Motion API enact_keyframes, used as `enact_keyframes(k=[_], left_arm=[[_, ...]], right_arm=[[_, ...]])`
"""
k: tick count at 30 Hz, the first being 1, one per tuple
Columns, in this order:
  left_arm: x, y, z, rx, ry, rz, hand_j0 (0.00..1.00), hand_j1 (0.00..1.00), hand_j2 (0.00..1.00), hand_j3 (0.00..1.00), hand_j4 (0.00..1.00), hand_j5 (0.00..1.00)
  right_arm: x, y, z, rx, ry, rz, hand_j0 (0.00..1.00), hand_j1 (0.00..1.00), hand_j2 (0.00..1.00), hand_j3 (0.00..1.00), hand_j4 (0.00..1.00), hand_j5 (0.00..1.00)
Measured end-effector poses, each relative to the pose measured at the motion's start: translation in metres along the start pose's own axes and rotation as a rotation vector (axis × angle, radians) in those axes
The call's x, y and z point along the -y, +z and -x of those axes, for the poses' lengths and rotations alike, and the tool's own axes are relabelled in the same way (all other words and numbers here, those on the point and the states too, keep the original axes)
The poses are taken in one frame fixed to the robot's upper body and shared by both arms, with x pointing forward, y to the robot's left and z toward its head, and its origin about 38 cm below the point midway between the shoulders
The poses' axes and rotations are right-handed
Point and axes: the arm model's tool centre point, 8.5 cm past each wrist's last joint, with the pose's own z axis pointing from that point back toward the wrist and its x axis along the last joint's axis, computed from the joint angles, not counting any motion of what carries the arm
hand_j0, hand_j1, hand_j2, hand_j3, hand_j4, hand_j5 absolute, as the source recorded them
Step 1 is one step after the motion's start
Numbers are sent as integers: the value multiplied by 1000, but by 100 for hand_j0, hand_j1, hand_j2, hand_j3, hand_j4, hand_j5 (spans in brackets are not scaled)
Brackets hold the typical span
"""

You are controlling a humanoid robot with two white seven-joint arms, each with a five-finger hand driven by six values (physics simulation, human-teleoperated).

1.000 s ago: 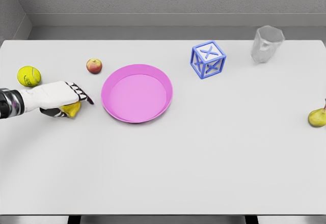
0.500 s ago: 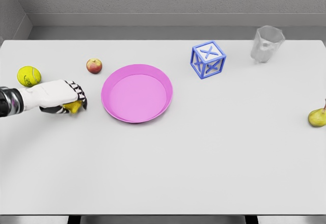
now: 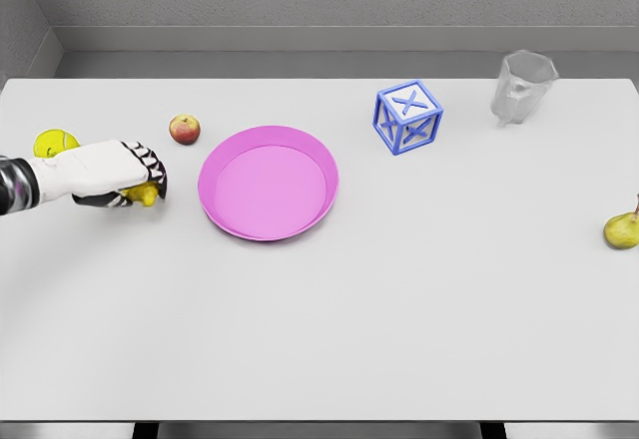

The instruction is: Put the lemon on the plate with left arm

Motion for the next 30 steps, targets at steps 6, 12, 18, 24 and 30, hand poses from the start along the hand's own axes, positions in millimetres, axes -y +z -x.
enact_keyframes(k=[6, 12, 18, 24, 30], left_arm=[[-9, -2, 1, 2, -10, -17, 49, 49, 49, 49, 49, 49], [-20, -6, -3, 15, -16, -45, 49, 49, 49, 49, 49, 49], [-33, -19, -16, 54, -32, -81, 49, 49, 49, 49, 49, 49], [-37, -29, -29, 92, -40, -92, 49, 49, 49, 49, 49, 49], [-46, -34, -41, 120, -66, -113, 49, 49, 49, 49, 49, 49]], right_arm=[[0, 0, 0, 0, 0, 0, 100, 100, 100, 100, 100, 100], [0, 0, 0, 0, 0, 0, 100, 100, 100, 100, 100, 100], [0, 0, 0, 0, 0, 0, 100, 100, 100, 100, 100, 100], [0, 0, 0, 0, 0, 0, 100, 100, 100, 100, 100, 100], [0, 0, 0, 0, 0, 0, 100, 100, 100, 100, 100, 100]])
